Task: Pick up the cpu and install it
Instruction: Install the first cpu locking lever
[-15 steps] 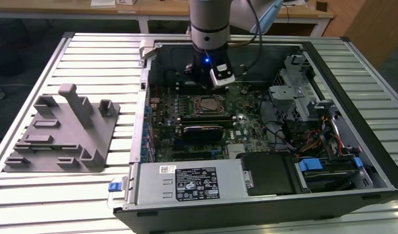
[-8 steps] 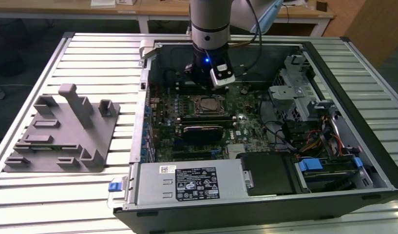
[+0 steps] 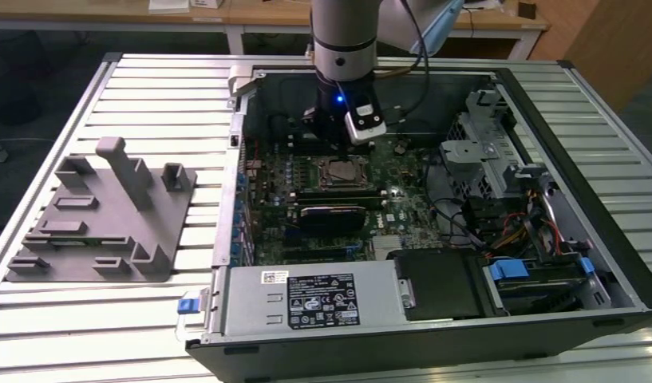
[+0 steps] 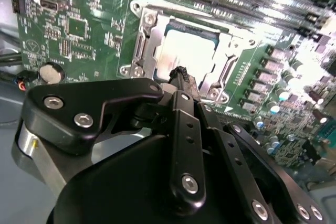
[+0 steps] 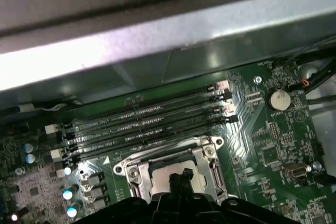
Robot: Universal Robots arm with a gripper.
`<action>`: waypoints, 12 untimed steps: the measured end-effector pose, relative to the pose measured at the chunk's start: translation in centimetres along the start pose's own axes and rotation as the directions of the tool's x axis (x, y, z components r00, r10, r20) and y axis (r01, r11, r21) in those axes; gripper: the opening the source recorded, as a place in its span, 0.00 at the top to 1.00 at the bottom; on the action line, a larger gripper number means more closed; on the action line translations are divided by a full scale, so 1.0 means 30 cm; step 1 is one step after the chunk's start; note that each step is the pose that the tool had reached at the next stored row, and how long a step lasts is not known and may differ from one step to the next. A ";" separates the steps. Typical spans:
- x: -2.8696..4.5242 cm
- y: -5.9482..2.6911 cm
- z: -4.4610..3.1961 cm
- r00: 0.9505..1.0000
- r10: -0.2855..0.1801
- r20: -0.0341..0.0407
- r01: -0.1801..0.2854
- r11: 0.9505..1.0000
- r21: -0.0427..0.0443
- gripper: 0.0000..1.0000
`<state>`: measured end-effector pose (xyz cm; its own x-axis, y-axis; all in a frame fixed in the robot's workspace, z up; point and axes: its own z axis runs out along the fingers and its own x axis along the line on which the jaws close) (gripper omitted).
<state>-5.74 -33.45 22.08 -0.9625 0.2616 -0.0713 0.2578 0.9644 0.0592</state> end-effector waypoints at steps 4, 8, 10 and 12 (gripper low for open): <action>-0.007 -0.009 0.000 1.000 0.000 0.001 0.000 1.000 0.003 0.89; -0.015 -0.024 -0.001 1.000 0.000 0.001 0.000 1.000 0.004 0.89; -0.016 -0.029 -0.001 1.000 -0.001 0.001 0.001 1.000 0.004 0.89; -0.017 -0.032 -0.001 1.000 -0.005 0.001 0.005 1.000 0.004 0.89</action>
<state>-5.49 -34.50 22.08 -0.9636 0.2572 -0.0727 0.2536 0.9658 0.0544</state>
